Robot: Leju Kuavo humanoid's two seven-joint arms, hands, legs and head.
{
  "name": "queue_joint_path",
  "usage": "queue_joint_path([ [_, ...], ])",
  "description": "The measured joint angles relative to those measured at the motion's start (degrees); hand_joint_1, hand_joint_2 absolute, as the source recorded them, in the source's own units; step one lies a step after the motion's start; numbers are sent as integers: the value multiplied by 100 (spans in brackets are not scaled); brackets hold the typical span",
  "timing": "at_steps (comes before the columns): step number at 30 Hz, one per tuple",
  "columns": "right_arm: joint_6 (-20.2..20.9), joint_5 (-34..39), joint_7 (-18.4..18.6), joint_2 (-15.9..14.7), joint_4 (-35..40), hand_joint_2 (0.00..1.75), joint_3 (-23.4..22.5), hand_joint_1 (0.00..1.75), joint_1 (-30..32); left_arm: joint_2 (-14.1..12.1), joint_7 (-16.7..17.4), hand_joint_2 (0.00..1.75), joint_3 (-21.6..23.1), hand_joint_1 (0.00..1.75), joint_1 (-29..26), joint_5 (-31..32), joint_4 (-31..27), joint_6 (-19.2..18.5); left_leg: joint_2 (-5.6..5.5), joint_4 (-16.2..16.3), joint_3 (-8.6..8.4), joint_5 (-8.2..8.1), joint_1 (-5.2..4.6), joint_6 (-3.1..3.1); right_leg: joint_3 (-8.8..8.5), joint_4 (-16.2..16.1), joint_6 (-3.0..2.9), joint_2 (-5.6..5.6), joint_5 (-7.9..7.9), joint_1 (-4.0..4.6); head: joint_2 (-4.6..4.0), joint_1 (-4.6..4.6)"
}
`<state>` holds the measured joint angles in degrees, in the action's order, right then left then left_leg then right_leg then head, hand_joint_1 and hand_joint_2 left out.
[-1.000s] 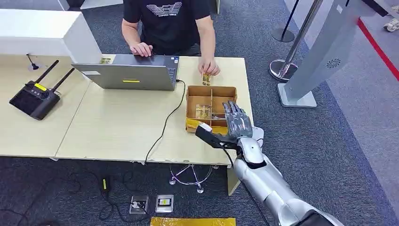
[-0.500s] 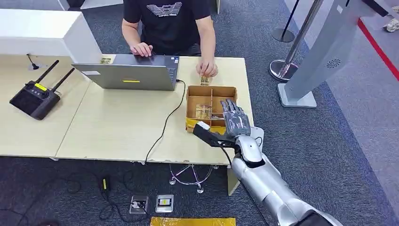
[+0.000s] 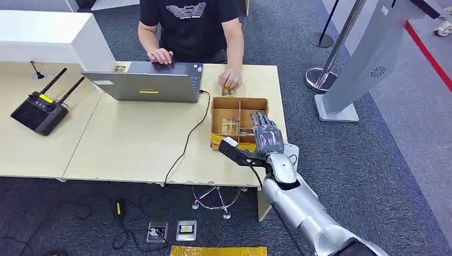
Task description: Pass the card to the sensor for recognition and then transmit it.
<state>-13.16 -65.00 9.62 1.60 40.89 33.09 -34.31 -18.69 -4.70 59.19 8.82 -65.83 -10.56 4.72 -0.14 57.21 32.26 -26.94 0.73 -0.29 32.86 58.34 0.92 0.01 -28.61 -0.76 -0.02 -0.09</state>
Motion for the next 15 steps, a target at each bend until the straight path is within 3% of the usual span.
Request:
queue_joint_path([
  [15,-68,-7,2,-7,-57,175,0,0,1,0,0,0,2,0,0,-28,0,0,0,0,0,0,0,0,0,0,0,0,0,0,0,0],
])
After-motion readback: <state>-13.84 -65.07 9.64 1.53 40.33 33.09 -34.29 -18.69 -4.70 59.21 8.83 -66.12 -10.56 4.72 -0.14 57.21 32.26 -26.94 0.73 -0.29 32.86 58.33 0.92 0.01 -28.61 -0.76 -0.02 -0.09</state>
